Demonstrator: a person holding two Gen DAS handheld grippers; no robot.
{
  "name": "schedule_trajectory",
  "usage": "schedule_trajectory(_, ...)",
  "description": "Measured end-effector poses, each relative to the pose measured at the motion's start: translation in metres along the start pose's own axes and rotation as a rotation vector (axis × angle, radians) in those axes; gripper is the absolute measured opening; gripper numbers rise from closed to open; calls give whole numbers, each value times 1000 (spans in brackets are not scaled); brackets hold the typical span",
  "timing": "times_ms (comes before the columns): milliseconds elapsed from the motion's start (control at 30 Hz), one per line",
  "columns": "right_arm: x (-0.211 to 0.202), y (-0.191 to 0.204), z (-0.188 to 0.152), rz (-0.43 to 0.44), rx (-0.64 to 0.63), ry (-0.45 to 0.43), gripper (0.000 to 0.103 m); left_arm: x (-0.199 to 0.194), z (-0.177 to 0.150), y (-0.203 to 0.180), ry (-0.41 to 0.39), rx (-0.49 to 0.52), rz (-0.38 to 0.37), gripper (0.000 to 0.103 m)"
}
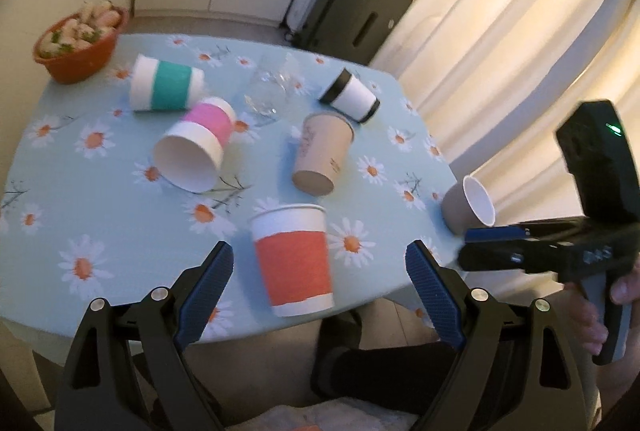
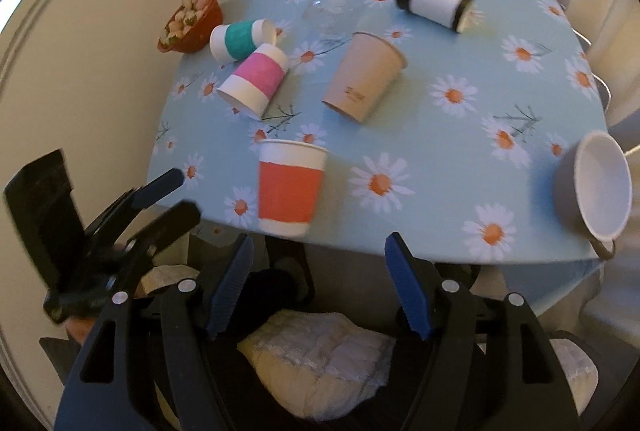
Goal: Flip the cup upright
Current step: 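Lift the orange-banded cup with the right gripper and rotate it upright, then grasp the upright orange-banded cup with the left gripper from the right gripper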
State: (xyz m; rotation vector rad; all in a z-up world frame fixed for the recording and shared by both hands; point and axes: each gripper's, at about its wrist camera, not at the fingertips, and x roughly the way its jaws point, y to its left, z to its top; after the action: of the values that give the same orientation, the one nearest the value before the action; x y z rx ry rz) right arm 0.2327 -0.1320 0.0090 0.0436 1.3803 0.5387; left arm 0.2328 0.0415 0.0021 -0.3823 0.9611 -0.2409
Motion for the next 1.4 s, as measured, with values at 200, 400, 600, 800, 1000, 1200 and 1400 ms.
schedule_trajectory(200,-2,-30,-21,17,17,10,68,47,-4,12,131,-52,39,84)
schedule_trajectory(400,13,-45,-33,40,26,44,68,72,-2,25,199,-100,72,84)
schedule_trajectory(600,19,-40,-37,70,11,55,68,92,3,20,242,-76,110,75)
schedule_trajectory(800,25,-38,-42,87,0,67,68,110,4,15,289,-62,142,64)
schedule_trajectory(1000,27,-41,-44,95,5,73,68,113,6,11,291,-54,147,63)
schedule_trajectory(1200,26,-36,-48,113,-1,69,68,101,7,7,249,-50,146,63)
schedule_trajectory(1400,21,-34,-50,139,5,44,68,62,7,-8,62,1,196,63)
